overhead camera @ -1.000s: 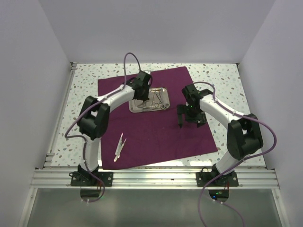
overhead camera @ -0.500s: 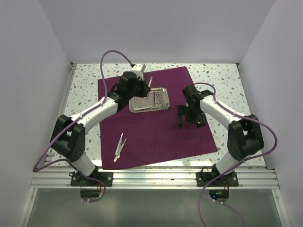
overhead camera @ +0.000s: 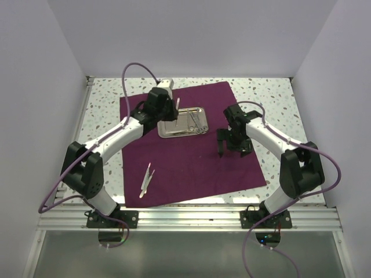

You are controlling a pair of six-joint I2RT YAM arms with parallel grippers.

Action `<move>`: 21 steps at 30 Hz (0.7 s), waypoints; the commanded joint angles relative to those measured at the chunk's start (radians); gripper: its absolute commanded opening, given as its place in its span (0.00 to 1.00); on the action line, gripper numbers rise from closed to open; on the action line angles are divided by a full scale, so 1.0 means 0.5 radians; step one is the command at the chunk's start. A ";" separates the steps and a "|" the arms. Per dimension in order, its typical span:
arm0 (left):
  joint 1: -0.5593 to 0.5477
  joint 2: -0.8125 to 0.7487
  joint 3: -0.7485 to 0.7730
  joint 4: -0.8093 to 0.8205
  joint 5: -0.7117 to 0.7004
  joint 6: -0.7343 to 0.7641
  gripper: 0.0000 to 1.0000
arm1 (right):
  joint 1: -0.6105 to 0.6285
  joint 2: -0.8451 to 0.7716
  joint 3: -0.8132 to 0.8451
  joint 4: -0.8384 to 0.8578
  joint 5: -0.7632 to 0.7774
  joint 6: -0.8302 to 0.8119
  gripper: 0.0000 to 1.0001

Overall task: Open and lay out the surgical kit
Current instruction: Place the medical item in the surgical kit.

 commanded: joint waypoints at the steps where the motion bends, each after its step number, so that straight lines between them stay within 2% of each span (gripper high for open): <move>1: -0.023 -0.172 -0.246 -0.306 -0.111 -0.308 0.00 | -0.005 -0.083 -0.034 0.033 -0.055 0.023 0.96; 4: -0.047 -0.246 -0.372 -0.463 -0.108 -0.578 0.00 | -0.008 -0.065 -0.043 0.036 -0.055 0.029 0.96; 8: -0.176 -0.234 -0.388 -0.635 -0.108 -0.744 0.00 | -0.008 -0.049 -0.065 0.030 -0.097 0.035 0.96; 21: -0.547 -0.274 -0.664 -0.565 -0.065 -1.060 0.00 | -0.005 -0.046 -0.187 0.066 -0.064 0.008 0.96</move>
